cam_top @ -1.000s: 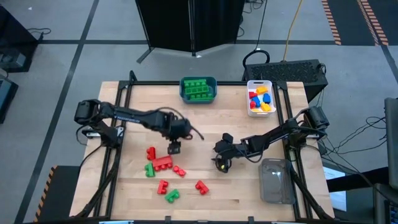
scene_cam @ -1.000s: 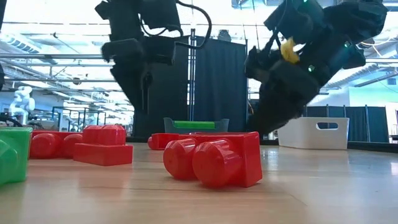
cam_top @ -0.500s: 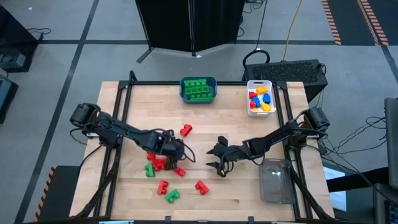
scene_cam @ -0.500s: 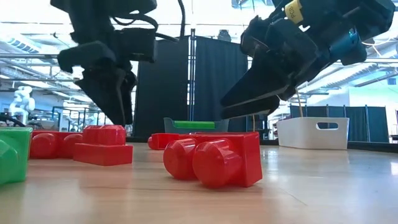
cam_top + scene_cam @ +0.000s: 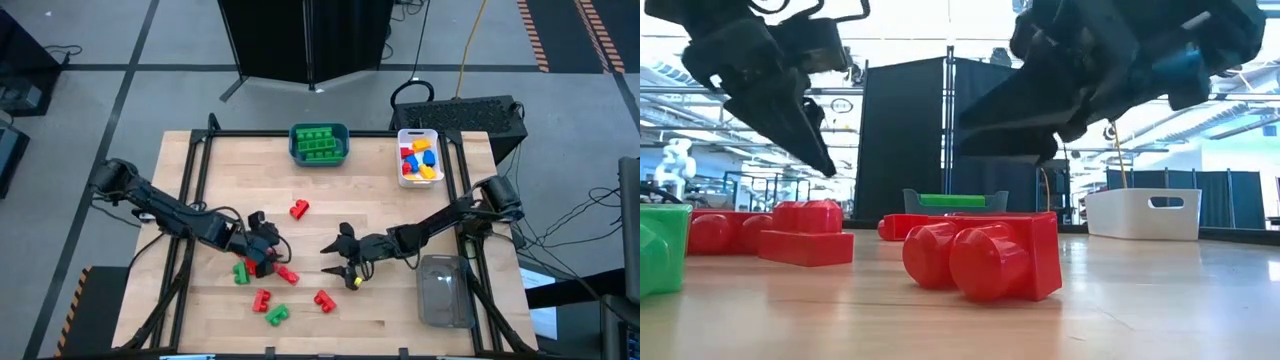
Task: Sort blocks by size
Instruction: Put the three stud red game piece into the blue bin
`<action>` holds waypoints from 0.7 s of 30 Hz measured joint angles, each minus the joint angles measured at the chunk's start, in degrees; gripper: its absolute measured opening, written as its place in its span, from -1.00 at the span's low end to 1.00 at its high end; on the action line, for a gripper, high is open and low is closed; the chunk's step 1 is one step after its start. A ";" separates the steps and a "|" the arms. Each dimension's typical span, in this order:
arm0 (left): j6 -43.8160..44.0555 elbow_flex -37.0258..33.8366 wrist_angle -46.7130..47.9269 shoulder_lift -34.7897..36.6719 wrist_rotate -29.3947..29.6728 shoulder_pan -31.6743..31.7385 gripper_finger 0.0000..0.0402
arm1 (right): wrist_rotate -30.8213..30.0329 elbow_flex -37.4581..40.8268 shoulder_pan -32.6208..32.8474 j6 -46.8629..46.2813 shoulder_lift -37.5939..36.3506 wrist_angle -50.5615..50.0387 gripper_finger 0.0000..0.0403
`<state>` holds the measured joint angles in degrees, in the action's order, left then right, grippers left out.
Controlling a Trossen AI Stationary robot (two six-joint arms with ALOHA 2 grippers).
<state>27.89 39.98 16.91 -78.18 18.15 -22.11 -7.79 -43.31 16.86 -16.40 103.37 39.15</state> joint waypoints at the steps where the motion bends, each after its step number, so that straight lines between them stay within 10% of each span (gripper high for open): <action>1: 0.18 -0.51 -0.93 0.14 0.56 -0.69 0.29 | 0.43 -0.74 -0.02 0.01 1.01 -0.59 0.23; 21: 5.39 -11.16 -16.78 2.60 15.65 -18.15 0.29 | 0.83 -23.65 -2.01 11.23 22.04 -3.31 0.23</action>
<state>33.28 28.82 0.13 -75.58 33.80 -40.26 -6.97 -66.96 14.85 -5.18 125.41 35.84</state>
